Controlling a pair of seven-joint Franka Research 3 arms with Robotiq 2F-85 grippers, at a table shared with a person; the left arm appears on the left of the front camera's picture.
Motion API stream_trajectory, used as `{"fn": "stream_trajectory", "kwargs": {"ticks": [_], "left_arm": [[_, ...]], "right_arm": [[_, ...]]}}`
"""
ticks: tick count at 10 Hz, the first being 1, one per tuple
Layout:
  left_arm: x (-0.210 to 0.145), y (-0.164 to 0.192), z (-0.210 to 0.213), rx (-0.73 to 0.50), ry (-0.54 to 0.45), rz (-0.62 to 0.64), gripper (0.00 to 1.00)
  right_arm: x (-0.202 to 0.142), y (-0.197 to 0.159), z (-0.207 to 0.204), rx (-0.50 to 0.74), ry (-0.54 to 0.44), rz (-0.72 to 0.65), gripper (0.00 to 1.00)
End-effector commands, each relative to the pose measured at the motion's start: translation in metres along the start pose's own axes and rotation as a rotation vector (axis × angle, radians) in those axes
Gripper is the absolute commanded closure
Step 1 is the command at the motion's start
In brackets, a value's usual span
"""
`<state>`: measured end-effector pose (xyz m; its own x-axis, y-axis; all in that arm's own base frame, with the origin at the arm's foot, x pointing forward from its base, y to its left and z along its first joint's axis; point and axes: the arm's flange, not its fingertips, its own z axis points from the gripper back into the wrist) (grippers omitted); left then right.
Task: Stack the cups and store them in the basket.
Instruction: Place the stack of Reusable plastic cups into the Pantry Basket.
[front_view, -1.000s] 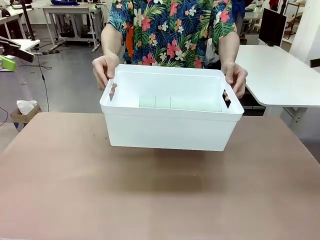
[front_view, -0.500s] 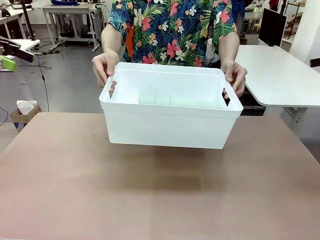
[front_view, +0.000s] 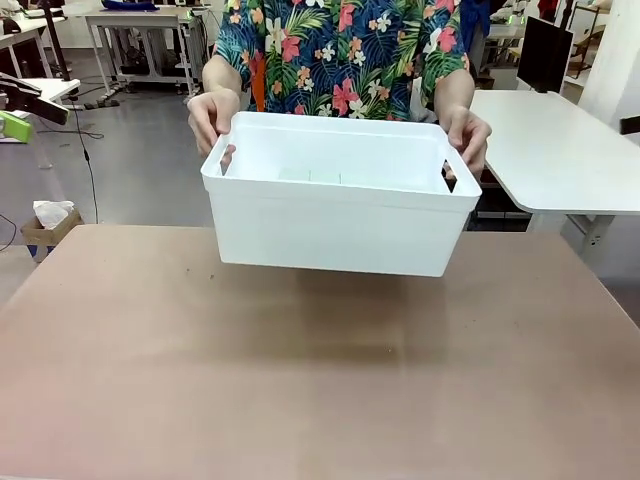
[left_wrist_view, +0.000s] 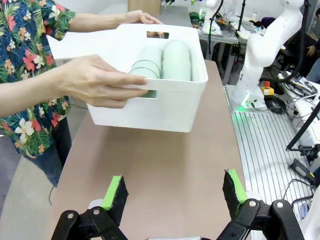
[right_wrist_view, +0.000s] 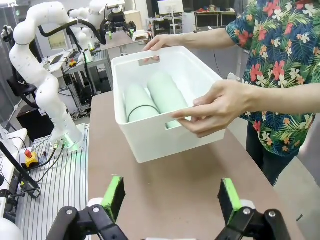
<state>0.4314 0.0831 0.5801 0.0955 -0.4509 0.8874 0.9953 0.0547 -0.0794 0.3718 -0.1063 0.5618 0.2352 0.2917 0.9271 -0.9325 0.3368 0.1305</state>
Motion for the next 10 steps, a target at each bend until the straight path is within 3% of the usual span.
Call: {"fn": "stream_trajectory", "kwargs": {"ticks": [1, 10], "left_arm": [[0.0040, -0.0015, 0.0006, -0.004, -0.004, 0.011, 0.00], [0.0040, -0.0015, 0.0006, -0.004, -0.004, 0.011, 0.00]], "right_arm": [[0.0044, 0.0006, 0.0007, 0.001, -0.022, -0.009, 0.00], [0.0044, 0.0006, 0.0007, 0.001, -0.022, -0.009, 0.00]]}}
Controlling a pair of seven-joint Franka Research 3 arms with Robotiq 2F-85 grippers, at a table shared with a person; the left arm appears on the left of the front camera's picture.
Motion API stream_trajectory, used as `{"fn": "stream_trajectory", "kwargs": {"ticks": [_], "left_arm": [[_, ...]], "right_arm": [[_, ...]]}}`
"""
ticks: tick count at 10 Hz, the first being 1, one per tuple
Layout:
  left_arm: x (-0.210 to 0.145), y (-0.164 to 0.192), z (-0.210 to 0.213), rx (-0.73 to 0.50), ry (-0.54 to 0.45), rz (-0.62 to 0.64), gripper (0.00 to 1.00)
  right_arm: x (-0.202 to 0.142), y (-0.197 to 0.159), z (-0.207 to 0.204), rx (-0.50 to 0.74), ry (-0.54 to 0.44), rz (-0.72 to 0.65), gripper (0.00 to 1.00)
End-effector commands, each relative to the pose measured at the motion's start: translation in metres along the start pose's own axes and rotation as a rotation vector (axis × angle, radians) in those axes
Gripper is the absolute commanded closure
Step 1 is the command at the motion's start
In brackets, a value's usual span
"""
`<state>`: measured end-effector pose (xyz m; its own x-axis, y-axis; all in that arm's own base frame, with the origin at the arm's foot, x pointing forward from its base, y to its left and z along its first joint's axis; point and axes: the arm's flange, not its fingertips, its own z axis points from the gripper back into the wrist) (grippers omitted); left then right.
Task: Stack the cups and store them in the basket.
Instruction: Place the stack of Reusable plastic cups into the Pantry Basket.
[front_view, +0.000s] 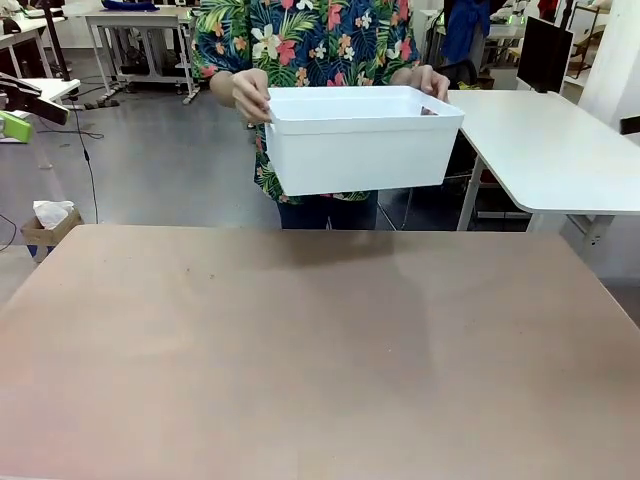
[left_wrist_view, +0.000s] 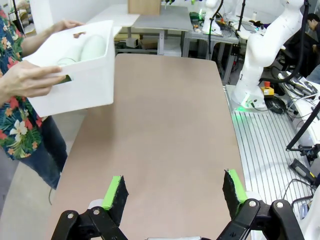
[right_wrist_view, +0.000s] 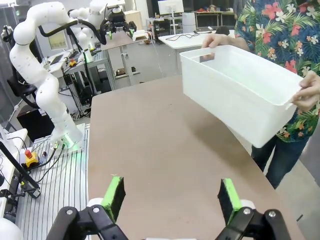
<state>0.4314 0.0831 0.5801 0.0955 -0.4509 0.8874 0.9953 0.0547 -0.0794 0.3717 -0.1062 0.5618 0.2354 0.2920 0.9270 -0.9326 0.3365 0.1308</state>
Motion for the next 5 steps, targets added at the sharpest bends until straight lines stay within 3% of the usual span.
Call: {"fn": "stream_trajectory", "kwargs": {"ticks": [1, 5], "left_arm": [[0.0040, -0.0015, 0.0006, -0.004, -0.004, 0.011, 0.00], [0.0040, -0.0015, 0.0006, -0.004, -0.004, 0.011, 0.00]], "right_arm": [[0.0044, 0.0005, 0.0008, 0.000, -0.022, -0.009, 0.00], [0.0044, 0.0005, 0.0008, 0.000, -0.022, -0.009, 0.00]]}}
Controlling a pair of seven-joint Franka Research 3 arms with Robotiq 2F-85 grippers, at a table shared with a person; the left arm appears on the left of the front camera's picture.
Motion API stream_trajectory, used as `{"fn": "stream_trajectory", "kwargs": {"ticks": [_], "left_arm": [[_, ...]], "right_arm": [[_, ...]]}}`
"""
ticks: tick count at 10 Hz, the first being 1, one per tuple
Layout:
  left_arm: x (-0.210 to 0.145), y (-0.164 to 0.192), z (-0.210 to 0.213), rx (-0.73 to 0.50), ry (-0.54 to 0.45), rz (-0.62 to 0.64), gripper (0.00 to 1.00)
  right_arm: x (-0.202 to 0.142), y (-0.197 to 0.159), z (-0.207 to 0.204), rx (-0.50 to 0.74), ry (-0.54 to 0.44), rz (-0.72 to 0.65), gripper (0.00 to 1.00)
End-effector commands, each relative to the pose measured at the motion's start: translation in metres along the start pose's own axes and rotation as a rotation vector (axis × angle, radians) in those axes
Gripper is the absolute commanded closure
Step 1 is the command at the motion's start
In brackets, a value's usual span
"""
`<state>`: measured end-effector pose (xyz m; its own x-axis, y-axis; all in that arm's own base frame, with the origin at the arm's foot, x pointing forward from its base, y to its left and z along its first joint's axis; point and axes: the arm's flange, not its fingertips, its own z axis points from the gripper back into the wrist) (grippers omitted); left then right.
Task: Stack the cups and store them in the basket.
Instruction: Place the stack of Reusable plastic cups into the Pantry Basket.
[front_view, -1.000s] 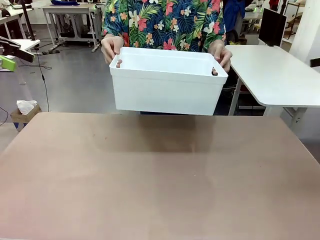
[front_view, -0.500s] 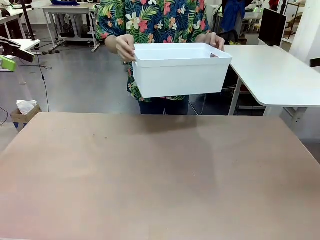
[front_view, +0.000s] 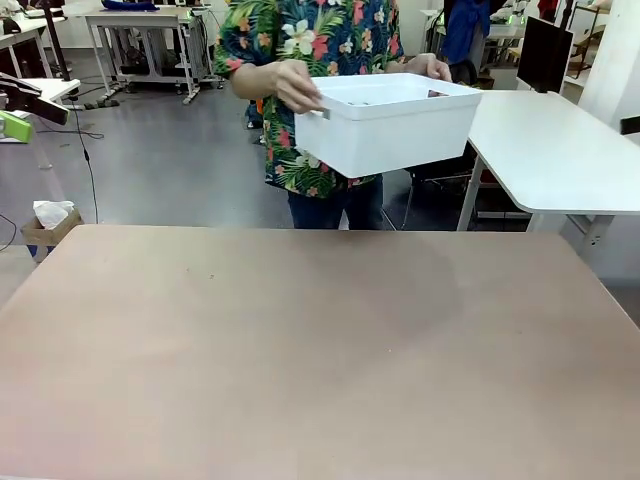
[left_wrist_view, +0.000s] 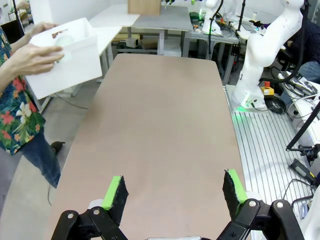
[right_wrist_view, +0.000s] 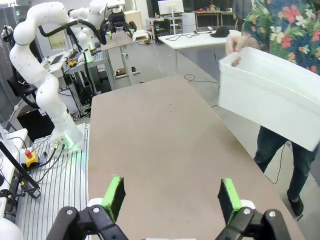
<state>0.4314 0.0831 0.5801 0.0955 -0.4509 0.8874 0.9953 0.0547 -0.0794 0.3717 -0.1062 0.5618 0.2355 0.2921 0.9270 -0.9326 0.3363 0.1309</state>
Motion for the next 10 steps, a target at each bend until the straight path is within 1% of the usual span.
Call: {"fn": "stream_trajectory", "kwargs": {"ticks": [1, 10], "left_arm": [[0.0040, -0.0015, 0.0006, -0.004, -0.004, 0.011, 0.00], [0.0040, -0.0015, 0.0006, -0.004, -0.004, 0.011, 0.00]], "right_arm": [[0.0044, 0.0005, 0.0008, 0.000, -0.022, -0.009, 0.00], [0.0044, 0.0005, 0.0008, 0.000, -0.022, -0.009, 0.00]]}}
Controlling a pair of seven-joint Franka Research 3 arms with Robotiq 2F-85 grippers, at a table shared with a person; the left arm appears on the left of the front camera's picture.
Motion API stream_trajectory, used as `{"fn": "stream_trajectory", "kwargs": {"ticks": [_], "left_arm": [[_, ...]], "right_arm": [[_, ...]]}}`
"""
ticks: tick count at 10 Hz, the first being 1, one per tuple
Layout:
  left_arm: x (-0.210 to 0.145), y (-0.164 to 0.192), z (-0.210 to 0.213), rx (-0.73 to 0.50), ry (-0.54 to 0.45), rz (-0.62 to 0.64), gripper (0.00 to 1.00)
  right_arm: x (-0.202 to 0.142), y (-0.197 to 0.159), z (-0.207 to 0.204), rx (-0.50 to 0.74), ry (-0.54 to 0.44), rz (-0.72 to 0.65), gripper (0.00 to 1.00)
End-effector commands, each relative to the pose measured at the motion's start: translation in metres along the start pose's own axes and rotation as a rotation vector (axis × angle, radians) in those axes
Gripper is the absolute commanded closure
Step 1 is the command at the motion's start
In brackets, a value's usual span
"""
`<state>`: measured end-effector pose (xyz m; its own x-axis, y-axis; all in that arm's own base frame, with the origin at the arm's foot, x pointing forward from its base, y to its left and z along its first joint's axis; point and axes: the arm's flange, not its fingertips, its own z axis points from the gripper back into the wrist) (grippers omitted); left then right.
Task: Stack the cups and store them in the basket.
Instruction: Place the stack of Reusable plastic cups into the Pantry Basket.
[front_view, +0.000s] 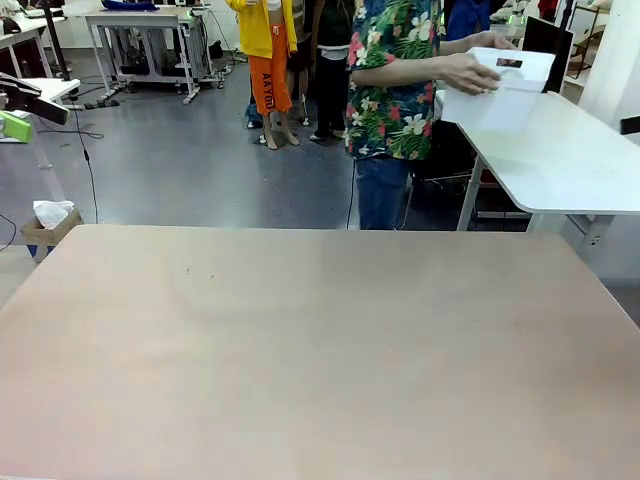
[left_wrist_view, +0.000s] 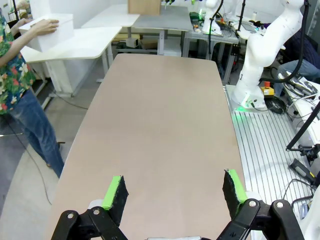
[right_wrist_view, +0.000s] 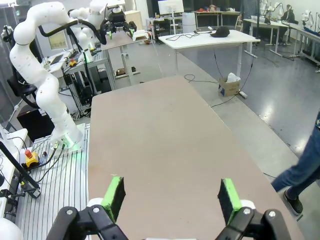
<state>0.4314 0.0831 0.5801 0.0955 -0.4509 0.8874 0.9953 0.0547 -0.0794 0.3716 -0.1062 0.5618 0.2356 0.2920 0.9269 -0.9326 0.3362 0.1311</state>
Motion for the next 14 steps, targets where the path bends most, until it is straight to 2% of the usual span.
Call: {"fn": "stream_trajectory", "kwargs": {"ticks": [1, 14], "left_arm": [[0.0040, -0.0015, 0.0006, -0.004, -0.004, 0.011, 0.00], [0.0040, -0.0015, 0.0006, -0.004, -0.004, 0.011, 0.00]], "right_arm": [[0.0045, 0.0004, 0.0007, 0.000, -0.022, -0.009, 0.00], [0.0045, 0.0004, 0.0007, 0.000, -0.022, -0.009, 0.00]]}}
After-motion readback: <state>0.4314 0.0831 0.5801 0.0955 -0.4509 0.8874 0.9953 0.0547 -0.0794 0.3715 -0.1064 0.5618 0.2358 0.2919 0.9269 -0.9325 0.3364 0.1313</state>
